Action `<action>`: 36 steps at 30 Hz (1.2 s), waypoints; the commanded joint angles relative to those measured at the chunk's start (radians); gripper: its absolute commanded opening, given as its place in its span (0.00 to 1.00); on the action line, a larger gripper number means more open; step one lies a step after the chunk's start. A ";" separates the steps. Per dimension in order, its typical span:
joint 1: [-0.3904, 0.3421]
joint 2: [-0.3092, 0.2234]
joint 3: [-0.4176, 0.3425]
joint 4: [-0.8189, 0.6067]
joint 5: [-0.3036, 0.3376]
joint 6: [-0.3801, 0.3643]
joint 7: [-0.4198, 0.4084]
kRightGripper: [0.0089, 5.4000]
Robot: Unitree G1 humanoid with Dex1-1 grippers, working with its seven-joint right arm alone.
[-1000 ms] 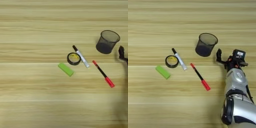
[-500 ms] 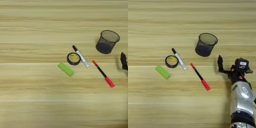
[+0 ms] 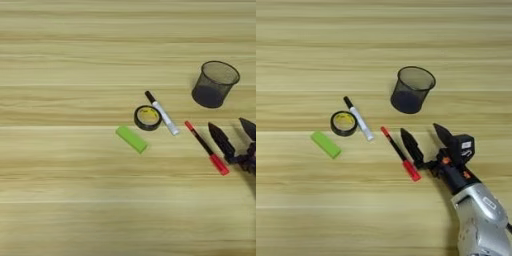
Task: Move the objects on the table
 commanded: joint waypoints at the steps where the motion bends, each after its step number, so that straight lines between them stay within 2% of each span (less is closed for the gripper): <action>1: 0.023 -0.040 0.055 -0.128 -0.081 -0.019 -0.004 1.00; 4: 0.050 -0.046 0.087 -0.164 -0.147 -0.026 -0.019 1.00; 8: 0.062 -0.047 0.093 -0.177 -0.191 -0.019 -0.048 1.00; 21: 0.100 -0.053 0.052 -0.162 -0.195 0.023 -0.094 1.00; 33: 0.091 -0.061 0.073 -0.106 -0.232 0.022 -0.088 1.00; 36: 0.096 -0.063 0.083 -0.110 -0.251 0.014 -0.088 0.92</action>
